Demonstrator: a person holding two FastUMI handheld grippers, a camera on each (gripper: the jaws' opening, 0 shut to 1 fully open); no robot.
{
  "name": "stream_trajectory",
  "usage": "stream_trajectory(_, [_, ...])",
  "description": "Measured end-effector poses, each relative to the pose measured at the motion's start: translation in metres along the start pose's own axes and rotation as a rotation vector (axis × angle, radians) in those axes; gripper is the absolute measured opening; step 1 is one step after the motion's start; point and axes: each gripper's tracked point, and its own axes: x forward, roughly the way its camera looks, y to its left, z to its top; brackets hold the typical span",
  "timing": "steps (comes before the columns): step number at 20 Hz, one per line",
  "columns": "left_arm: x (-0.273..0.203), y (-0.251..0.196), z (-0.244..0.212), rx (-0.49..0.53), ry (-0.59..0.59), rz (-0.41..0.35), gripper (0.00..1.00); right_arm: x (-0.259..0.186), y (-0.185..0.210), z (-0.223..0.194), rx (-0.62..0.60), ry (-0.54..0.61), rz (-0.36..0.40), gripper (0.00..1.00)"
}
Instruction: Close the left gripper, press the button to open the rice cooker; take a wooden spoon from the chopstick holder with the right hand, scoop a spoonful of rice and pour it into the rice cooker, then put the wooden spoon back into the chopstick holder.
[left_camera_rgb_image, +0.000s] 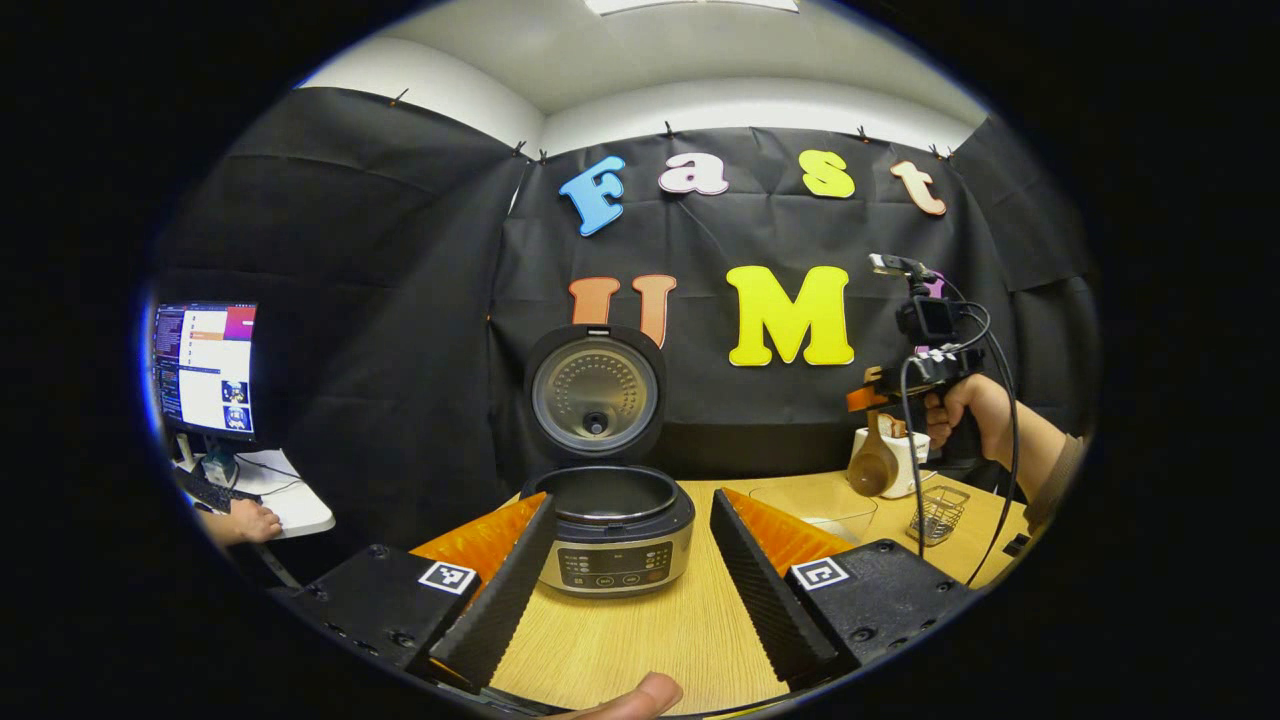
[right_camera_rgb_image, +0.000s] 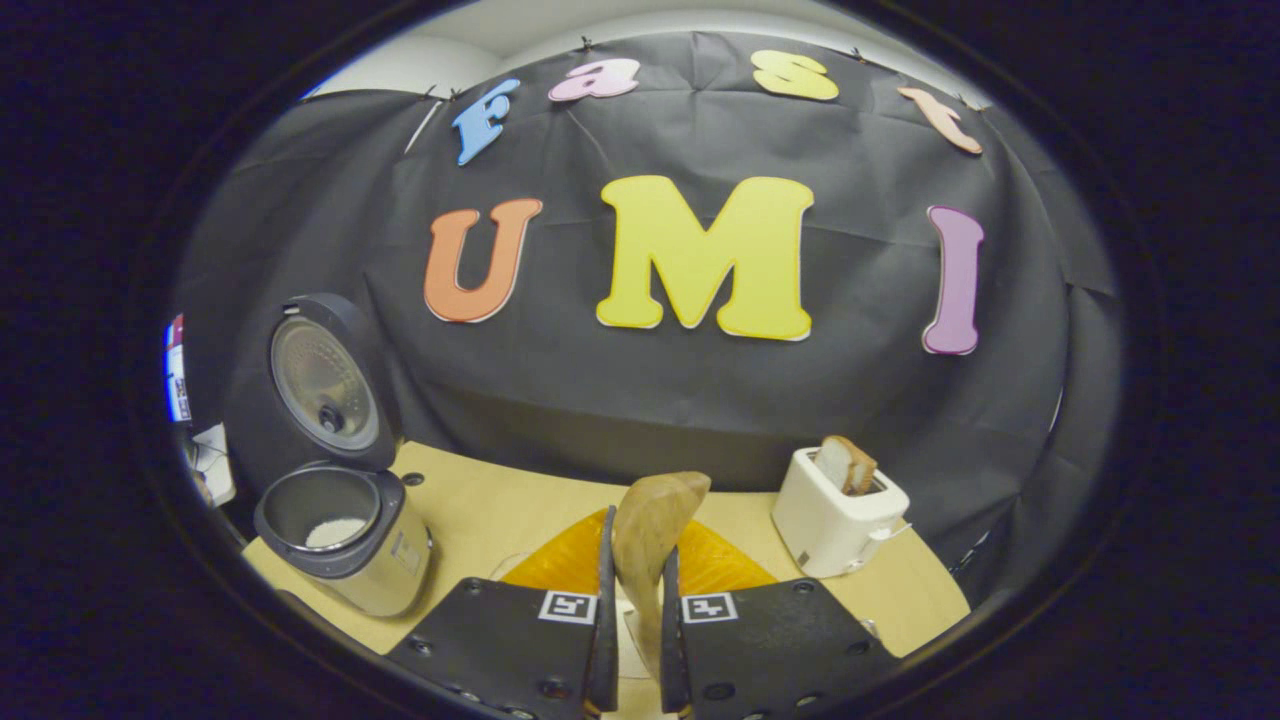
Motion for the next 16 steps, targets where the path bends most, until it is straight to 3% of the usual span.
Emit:
stream_trajectory(7, [0.004, -0.001, -0.003, -0.018, 0.008, -0.026, 0.98, 0.06, 0.022, -0.068, -0.074, 0.067, -0.065, 0.16])
stream_trajectory(12, [0.002, 0.009, -0.001, -0.032, 0.0, -0.014, 0.98, 0.076, 0.004, -0.089, -0.131, 0.062, -0.157, 0.16])
stream_trajectory(16, [0.003, 0.008, -0.005, -0.019, 0.01, -0.018, 0.98, 0.078, 0.003, -0.095, -0.193, 0.053, -0.185, 0.16])
